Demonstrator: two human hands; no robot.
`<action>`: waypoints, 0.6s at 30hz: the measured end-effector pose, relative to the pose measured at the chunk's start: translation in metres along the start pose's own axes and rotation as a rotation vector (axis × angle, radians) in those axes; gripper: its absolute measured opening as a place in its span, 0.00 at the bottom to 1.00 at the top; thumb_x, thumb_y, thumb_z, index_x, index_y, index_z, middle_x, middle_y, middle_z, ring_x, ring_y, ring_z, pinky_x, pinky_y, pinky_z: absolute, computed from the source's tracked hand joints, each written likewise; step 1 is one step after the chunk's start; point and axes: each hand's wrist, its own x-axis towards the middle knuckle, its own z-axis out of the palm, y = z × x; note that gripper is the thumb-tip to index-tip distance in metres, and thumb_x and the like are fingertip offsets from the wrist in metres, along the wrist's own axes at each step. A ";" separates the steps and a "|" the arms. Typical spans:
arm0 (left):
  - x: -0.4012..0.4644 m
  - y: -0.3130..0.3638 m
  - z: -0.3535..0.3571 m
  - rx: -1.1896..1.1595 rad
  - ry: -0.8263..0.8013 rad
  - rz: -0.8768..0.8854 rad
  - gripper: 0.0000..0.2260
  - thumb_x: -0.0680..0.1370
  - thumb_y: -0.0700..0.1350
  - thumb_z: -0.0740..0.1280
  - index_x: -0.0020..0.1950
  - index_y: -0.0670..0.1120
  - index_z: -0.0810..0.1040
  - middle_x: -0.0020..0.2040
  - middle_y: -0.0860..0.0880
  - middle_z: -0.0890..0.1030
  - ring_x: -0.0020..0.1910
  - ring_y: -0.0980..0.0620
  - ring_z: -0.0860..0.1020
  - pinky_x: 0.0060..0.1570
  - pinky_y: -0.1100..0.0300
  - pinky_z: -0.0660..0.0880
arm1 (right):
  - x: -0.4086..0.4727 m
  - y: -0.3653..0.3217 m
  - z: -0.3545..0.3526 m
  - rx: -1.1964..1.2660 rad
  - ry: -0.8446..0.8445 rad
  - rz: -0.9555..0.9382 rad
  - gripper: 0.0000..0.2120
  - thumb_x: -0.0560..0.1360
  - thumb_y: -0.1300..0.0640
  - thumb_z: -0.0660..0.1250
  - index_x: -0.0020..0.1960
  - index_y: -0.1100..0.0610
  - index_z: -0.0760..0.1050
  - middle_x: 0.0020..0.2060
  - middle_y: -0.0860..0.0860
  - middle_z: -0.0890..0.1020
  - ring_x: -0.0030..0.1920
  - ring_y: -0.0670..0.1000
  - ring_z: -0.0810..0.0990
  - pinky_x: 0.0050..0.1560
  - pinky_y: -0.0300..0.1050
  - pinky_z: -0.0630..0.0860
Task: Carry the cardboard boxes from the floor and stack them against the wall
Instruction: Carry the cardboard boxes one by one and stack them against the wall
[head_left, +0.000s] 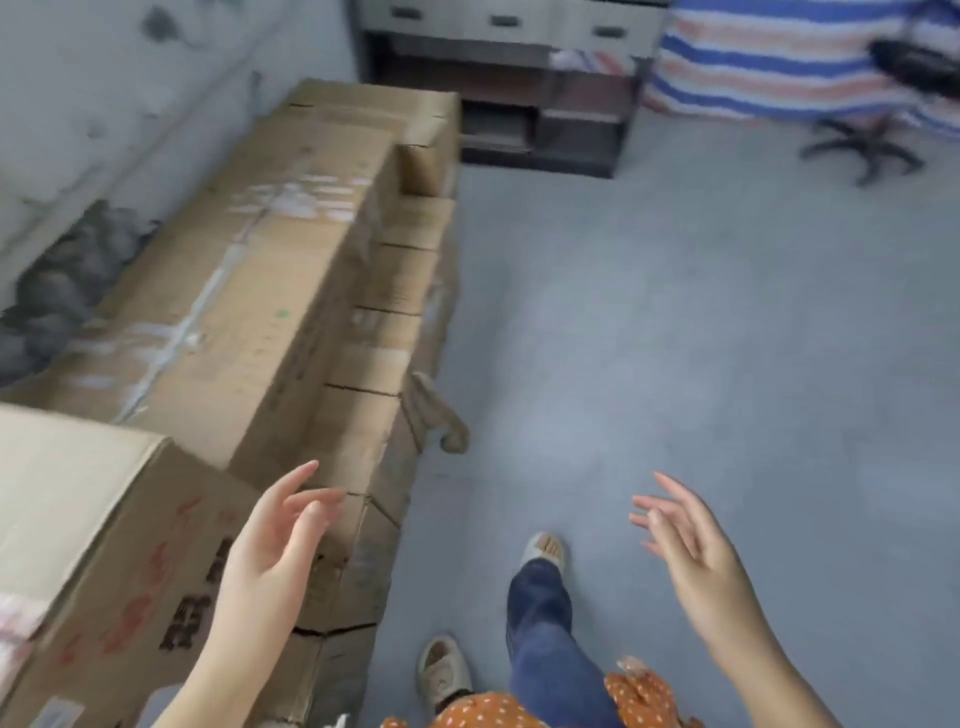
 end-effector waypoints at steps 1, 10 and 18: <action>0.001 0.002 0.009 0.008 -0.067 0.001 0.14 0.80 0.41 0.60 0.60 0.58 0.74 0.49 0.54 0.84 0.51 0.56 0.81 0.54 0.53 0.77 | -0.018 0.008 -0.008 0.000 0.062 0.016 0.13 0.77 0.52 0.61 0.60 0.40 0.70 0.51 0.43 0.82 0.56 0.45 0.80 0.63 0.52 0.72; -0.030 0.052 0.130 0.188 -0.622 0.183 0.15 0.78 0.35 0.62 0.61 0.51 0.74 0.47 0.50 0.84 0.46 0.60 0.81 0.47 0.75 0.72 | -0.124 0.074 -0.096 0.151 0.496 0.199 0.14 0.78 0.62 0.61 0.61 0.49 0.72 0.51 0.49 0.82 0.47 0.41 0.83 0.52 0.42 0.78; -0.090 0.079 0.285 0.232 -0.785 0.227 0.15 0.79 0.34 0.60 0.62 0.48 0.74 0.47 0.49 0.84 0.44 0.58 0.82 0.51 0.61 0.76 | -0.155 0.098 -0.240 0.016 0.551 0.223 0.16 0.78 0.63 0.63 0.63 0.48 0.70 0.52 0.45 0.80 0.49 0.40 0.80 0.46 0.24 0.70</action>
